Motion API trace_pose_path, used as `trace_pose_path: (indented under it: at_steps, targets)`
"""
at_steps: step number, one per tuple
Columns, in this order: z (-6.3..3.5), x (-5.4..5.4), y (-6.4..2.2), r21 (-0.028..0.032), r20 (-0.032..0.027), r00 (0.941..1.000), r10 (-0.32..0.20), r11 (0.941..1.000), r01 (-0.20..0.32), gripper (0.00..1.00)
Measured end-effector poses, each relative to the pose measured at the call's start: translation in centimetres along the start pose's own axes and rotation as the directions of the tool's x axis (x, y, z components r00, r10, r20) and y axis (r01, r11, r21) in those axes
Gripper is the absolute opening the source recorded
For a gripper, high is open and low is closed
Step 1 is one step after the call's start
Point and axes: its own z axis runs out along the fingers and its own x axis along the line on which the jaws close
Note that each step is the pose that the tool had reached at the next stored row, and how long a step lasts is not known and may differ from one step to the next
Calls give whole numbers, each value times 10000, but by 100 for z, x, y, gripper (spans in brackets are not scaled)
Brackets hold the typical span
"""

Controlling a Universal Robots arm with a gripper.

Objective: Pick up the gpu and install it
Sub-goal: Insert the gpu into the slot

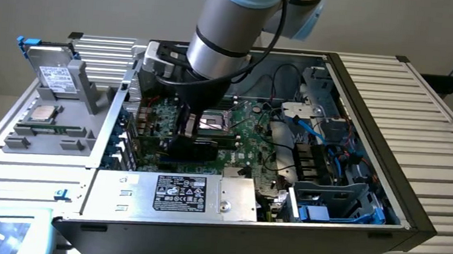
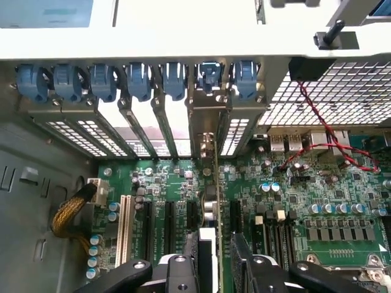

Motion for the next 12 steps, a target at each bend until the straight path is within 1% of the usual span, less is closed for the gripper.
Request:
trace_pose_path:
  at_steps: [1,3,7,8,9,10,11,12]
  targets:
    - [-19,-4,-2,-22,-13,10000,4,10000,-4,36]
    - [-63,-14,-1,-20,-37,10000,12,10000,-12,36]
    - [-165,-35,25,-12,-143,9999,47,10000,-47,36]
    - [-179,-38,29,0,-168,9998,55,10000,-55,36]
    - [-187,-39,31,24,-191,9998,61,10000,-61,36]
    - [-190,-39,31,65,-212,9998,66,10000,-64,38]
    - [-191,-41,32,122,-244,9997,73,9999,-70,44]
    - [-192,-42,32,192,-276,9996,80,9998,-75,44]
